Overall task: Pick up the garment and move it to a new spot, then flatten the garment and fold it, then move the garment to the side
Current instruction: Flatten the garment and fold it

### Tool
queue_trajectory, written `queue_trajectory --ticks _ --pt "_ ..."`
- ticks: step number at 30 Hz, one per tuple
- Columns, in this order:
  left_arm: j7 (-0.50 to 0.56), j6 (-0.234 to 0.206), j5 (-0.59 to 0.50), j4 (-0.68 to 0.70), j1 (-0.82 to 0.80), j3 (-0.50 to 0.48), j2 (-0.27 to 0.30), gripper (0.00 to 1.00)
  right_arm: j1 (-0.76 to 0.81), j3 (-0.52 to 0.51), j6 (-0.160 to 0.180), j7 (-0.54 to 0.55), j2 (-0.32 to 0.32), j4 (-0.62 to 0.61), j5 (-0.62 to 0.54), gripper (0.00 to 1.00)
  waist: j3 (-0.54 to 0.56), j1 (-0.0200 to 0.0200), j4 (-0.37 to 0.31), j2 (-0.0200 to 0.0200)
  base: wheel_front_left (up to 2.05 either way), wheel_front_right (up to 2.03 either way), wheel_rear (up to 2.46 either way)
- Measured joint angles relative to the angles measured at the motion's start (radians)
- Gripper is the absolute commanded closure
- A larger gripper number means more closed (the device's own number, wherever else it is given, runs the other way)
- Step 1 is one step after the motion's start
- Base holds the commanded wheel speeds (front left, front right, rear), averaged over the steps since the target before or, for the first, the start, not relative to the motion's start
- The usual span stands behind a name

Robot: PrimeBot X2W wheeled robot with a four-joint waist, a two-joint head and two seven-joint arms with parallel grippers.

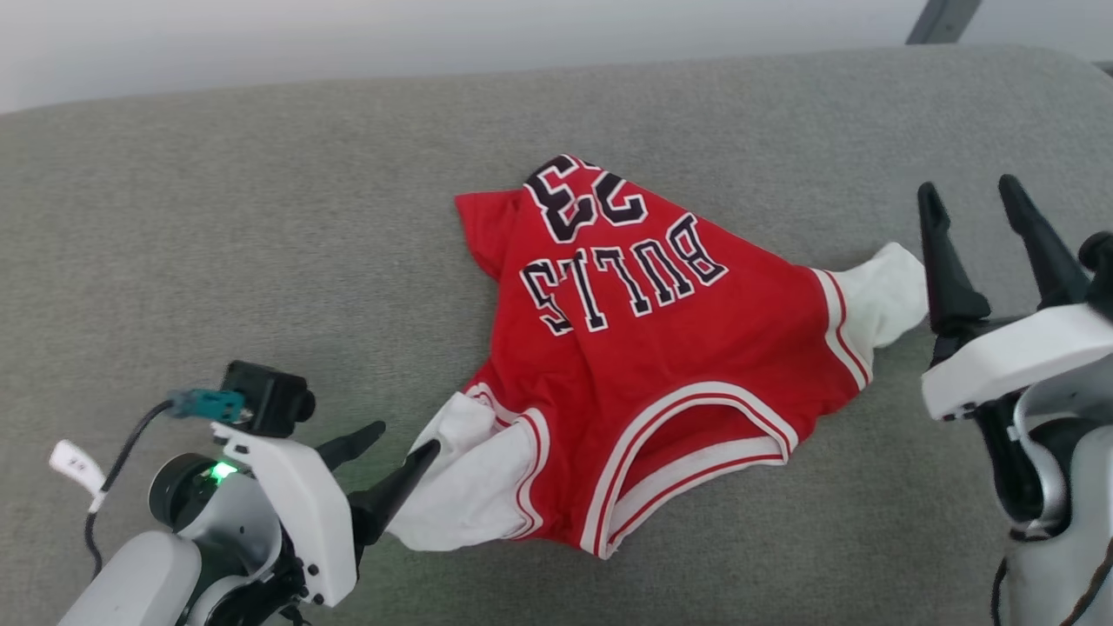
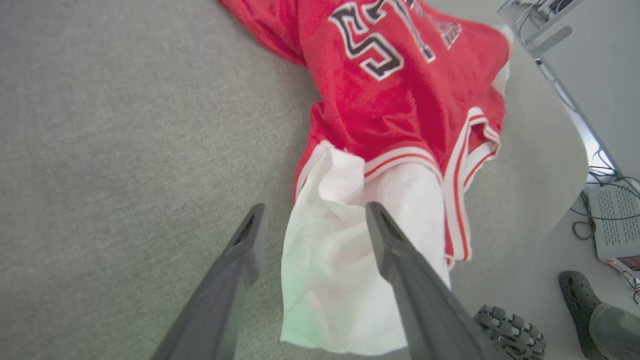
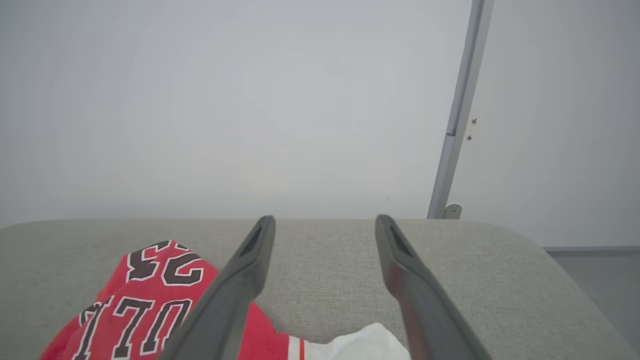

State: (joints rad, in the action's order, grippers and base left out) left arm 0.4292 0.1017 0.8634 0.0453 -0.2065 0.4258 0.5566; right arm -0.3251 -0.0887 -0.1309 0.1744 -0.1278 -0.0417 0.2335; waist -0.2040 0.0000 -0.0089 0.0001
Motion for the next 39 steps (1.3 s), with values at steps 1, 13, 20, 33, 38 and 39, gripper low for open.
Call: queue_trajectory --ticks 1,13,20,33,38,39 --pt "0.024 -0.010 0.001 -0.006 -0.006 0.009 0.001 0.00 0.010 0.001 0.000 -0.009 0.008 -0.008 -0.007 0.00 -0.004 0.0000 -0.006 0.0000 0.00 0.00 0.00" --pt "0.218 -0.054 -0.012 -0.137 -0.101 0.095 -0.002 0.00 0.080 0.047 0.000 -0.109 0.068 -0.045 -0.009 0.00 -0.051 0.0000 -0.068 0.0000 0.00 0.00 0.00" --pt "0.272 -0.028 -0.028 -0.219 -0.180 0.122 0.009 1.00 0.090 0.058 0.000 -0.138 0.075 -0.022 0.023 0.00 -0.065 0.0000 -0.080 0.0000 0.00 0.00 0.00" --pt "0.284 -0.040 0.026 -0.265 -0.289 -0.052 0.193 1.00 0.090 0.046 0.000 -0.150 0.077 -0.023 0.042 0.00 -0.075 0.0000 -0.054 -0.0001 0.00 0.00 0.00" --pt "0.297 -0.039 0.067 -0.344 -0.314 -0.077 0.196 0.50 0.089 0.050 0.000 -0.154 0.077 -0.016 0.047 0.00 -0.081 0.0000 -0.041 0.0000 0.00 0.00 0.00" --pt "0.303 -0.040 0.073 -0.362 -0.320 -0.077 0.193 0.02 0.089 0.050 0.000 -0.156 0.077 -0.014 0.048 0.00 -0.081 0.0000 -0.037 -0.0001 0.00 0.00 0.00"
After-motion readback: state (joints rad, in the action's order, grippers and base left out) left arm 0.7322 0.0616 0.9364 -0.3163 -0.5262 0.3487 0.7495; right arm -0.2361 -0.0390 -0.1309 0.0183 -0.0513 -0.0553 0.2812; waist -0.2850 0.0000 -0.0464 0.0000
